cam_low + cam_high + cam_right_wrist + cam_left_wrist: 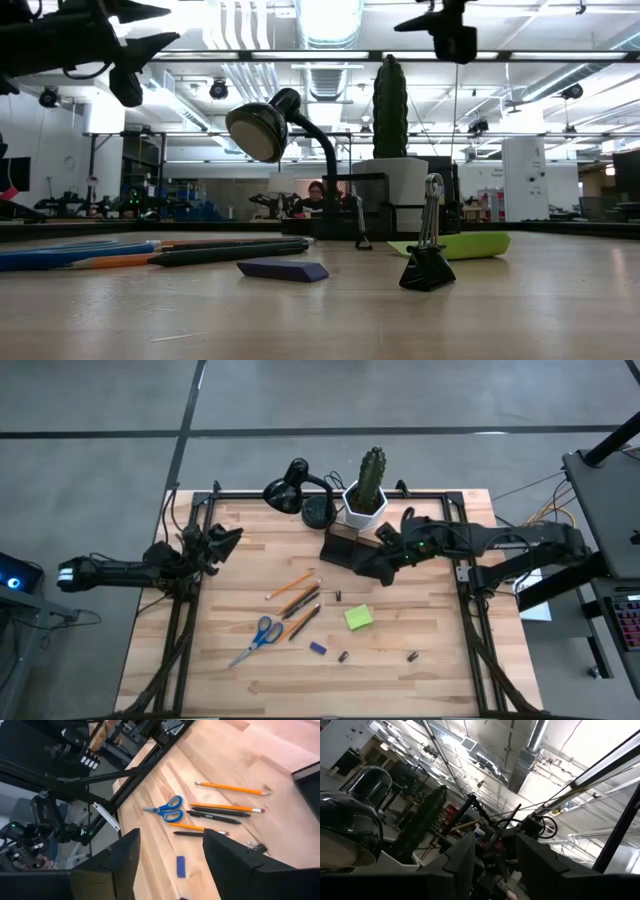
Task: Pick and place office supplies into organizer
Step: Put the top black binder clip into the black desk organizer
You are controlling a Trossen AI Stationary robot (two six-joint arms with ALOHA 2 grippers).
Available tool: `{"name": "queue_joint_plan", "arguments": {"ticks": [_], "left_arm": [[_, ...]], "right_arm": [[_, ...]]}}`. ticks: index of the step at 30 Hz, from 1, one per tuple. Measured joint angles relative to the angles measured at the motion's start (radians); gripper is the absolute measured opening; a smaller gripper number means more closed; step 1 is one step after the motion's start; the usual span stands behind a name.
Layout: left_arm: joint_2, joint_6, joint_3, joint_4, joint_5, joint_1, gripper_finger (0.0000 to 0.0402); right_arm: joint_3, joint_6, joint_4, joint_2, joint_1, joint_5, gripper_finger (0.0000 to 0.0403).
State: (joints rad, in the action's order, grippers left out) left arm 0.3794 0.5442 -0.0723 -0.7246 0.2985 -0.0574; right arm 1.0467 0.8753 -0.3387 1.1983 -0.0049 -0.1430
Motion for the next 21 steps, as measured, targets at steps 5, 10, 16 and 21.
{"name": "queue_joint_plan", "arguments": {"ticks": [5,10,16,21], "left_arm": [[-0.001,0.050,0.000,-0.001,0.022,0.000,0.0128],[-0.002,0.052,0.009,0.000,0.022,0.000,0.0128],[0.000,0.052,0.015,0.000,0.021,0.000,0.0128],[0.005,0.052,0.015,0.004,0.021,0.000,0.0128]], "right_arm": [[0.085,0.017,-0.057,0.075,0.021,0.011,0.0197],[0.185,0.122,-0.187,0.162,0.049,0.087,0.0189],[0.297,0.275,-0.350,0.286,0.083,0.183,0.0187],[0.359,0.385,-0.412,0.385,0.103,0.216,0.0187]]}}
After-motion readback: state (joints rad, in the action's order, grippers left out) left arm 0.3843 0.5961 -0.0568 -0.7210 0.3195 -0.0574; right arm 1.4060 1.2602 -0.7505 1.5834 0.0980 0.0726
